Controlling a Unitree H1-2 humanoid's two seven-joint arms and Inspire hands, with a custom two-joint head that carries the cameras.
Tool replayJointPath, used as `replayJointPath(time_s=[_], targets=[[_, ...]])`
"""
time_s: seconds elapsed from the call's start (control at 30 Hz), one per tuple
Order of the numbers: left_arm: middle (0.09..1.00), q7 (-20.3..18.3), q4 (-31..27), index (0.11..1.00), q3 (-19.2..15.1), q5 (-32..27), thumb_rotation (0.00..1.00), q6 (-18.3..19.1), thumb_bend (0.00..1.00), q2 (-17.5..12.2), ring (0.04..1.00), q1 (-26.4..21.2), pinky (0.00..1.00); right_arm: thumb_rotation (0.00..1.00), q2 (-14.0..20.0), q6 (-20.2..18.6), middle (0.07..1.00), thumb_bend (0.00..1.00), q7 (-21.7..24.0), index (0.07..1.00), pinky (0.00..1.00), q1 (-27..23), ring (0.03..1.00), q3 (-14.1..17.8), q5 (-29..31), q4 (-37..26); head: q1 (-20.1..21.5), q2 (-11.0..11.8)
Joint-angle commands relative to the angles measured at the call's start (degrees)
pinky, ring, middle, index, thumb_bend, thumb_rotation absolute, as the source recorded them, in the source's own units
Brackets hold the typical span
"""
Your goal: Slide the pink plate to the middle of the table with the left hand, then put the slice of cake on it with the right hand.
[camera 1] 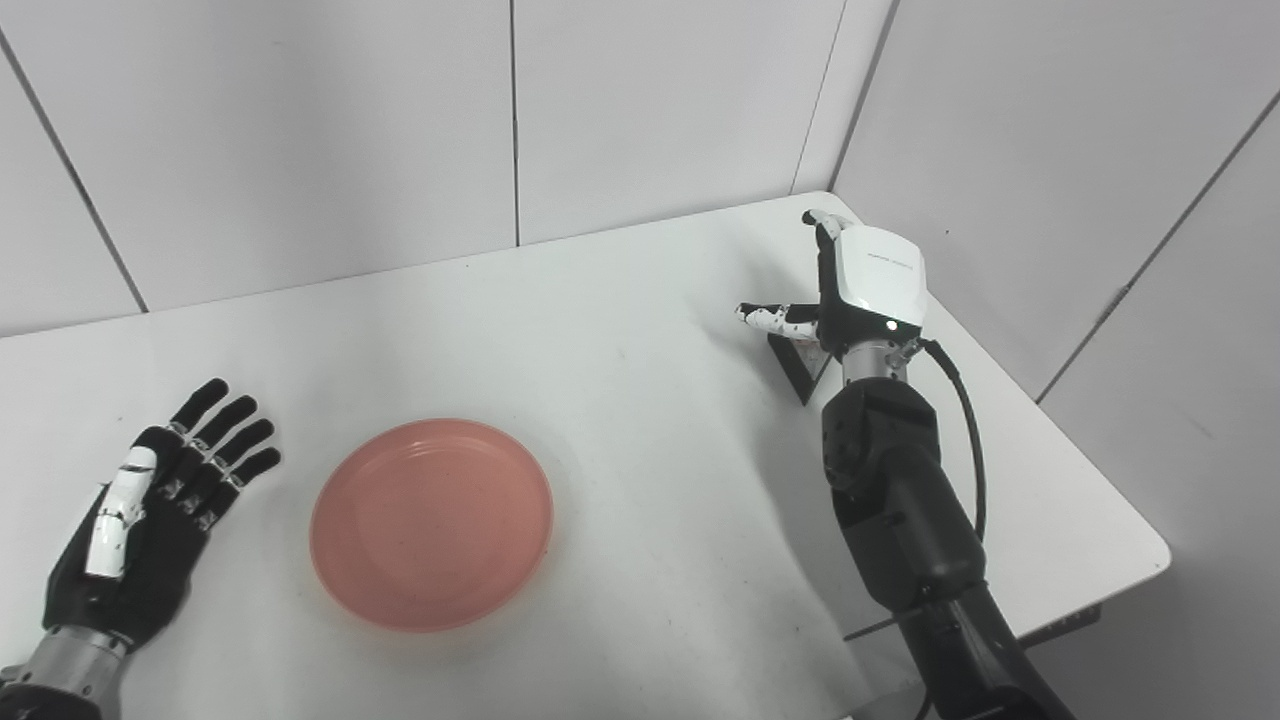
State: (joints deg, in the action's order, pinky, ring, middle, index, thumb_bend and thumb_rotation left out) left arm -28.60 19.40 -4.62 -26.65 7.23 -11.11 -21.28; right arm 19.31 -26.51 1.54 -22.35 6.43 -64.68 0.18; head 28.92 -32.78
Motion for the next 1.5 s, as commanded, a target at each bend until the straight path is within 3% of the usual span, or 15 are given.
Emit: replayJointPath(time_s=[0.0,0.27,0.57,0.9,1.13,1.47], targets=[[0.882,2.03,3.6,0.871,0.15,1.32,0.81,5.6,0.43,-1.13,0.863,4.13,0.83,0.5,0.74,-0.39,0.845,0.84,-0.33,0.816,0.51,-2.17,0.74,1.15,-1.22,-0.32,0.07,-0.12],[0.886,2.22,3.52,0.876,0.06,1.36,0.82,5.82,0.42,-1.21,0.865,4.07,0.83,0.51,0.25,-0.39,0.829,0.84,2.02,0.813,0.46,-2.36,0.698,1.04,-2.47,0.72,0.25,-0.6],[0.885,2.36,3.05,0.873,0.16,0.84,0.82,6.32,0.42,-1.37,0.865,4.09,0.83,0.52,-0.57,-0.39,0.839,0.85,2.95,0.826,0.52,-3.1,0.722,0.21,-1.78,2.98,0.15,-0.96],[0.883,2.35,2.68,0.87,0.19,0.63,0.82,6.73,0.43,-1.67,0.862,4.2,0.83,0.56,-1.15,-0.4,0.835,0.85,4.51,0.827,0.52,-3.79,0.72,-0.21,-2.63,6.25,0.36,-1.71],[0.888,2.36,2.2,0.876,0.23,0.58,0.83,7.1,0.43,-1.75,0.867,4.3,0.83,0.56,-1.39,-0.4,0.85,0.85,5.19,0.836,0.53,-4.77,0.724,1.17,-3.53,8.96,0.36,-1.89],[0.886,2.64,1.27,0.872,0.2,0.59,0.84,7.63,0.42,-1.9,0.867,4.51,0.84,0.5,-1.71,-0.39,0.857,0.84,9.44,0.815,0.51,-5.29,0.738,4.28,-5.52,7.99,0.58,-2.61]])
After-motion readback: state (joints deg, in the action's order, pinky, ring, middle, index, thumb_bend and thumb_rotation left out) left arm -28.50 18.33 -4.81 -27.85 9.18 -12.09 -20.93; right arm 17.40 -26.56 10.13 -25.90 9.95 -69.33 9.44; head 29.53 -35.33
